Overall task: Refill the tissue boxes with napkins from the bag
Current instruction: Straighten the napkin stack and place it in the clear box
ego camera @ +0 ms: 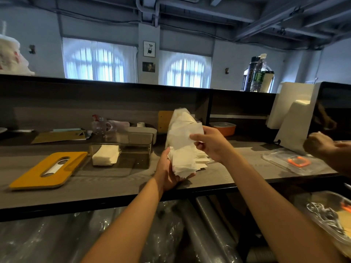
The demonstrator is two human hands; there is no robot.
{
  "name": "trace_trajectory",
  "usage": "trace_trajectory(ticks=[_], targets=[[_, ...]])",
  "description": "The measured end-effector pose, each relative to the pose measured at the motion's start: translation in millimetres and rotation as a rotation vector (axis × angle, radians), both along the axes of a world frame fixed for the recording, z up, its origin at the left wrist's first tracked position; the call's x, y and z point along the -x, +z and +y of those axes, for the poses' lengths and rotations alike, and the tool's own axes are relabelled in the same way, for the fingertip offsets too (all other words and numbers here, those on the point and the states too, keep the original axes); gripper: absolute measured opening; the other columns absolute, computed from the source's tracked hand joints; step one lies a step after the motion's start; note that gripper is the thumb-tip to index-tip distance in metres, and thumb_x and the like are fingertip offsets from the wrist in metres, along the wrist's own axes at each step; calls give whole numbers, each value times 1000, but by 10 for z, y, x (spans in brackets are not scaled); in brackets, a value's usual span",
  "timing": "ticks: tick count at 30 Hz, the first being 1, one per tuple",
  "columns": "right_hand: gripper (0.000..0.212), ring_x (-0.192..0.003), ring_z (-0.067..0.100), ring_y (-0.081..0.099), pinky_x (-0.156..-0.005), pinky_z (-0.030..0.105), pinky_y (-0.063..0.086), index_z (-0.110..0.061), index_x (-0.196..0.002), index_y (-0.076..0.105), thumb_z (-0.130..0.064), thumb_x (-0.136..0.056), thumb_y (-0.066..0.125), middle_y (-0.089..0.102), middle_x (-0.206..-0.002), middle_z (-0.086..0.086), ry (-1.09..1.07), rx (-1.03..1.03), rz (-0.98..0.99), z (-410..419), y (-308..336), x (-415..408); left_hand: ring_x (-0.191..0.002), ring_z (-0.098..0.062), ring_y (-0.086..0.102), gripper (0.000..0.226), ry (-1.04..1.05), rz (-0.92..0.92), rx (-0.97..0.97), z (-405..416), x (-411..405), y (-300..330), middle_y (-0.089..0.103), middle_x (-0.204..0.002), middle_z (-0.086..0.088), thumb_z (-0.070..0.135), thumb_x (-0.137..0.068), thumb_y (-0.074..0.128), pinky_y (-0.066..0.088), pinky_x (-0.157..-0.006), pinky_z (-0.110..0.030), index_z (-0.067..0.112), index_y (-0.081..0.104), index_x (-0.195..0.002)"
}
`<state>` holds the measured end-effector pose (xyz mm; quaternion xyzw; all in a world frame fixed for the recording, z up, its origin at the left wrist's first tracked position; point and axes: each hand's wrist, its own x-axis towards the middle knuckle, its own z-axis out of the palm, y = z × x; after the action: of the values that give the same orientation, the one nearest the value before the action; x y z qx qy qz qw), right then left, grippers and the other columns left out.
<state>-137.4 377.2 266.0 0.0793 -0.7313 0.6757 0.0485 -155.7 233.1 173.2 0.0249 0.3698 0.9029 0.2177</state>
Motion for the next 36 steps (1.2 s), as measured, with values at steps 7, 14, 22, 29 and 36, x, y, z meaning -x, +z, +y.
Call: trace_trajectory(ticks=[7,14,22,29,36], targets=[[26,-63,14,43,-53,20,40,-7,-111,65,-14,-87,72,57,-93,10,4,-467,-282,74,-106,193,-105,-37,67,86,-45,62,74,-61,23,-99,63,-130,-20,80,-85,34,56,-84,-51,19,51,-143],[38,-90,19,60,-66,25,49,-13,-124,65,-12,-87,72,63,-108,5,-149,-435,-60,24,-282,289,-92,-31,71,44,60,215,318,-3,8,-93,70,-110,-17,17,-97,60,60,-72,-41,10,49,-139],[21,-80,4,55,-62,17,41,-14,-114,71,-13,-94,62,62,-90,-9,-107,-396,101,-87,-497,306,-96,-32,70,38,59,134,292,-132,-14,-90,73,-108,-17,27,-94,62,57,-87,-45,13,57,-130],[27,-98,17,63,-76,24,50,-16,-119,68,-19,-91,67,67,-107,1,-278,-326,149,-157,-819,420,-94,-31,68,27,321,57,355,-584,67,-150,69,-111,-15,7,-98,56,58,-67,-42,10,58,-125],[34,-120,25,55,-101,35,43,-13,-124,66,-13,-90,67,64,-127,7,-206,-720,242,-361,-955,440,-102,-31,67,32,460,71,469,-631,54,-225,68,-114,-11,24,-96,63,57,-88,-48,16,55,-127]])
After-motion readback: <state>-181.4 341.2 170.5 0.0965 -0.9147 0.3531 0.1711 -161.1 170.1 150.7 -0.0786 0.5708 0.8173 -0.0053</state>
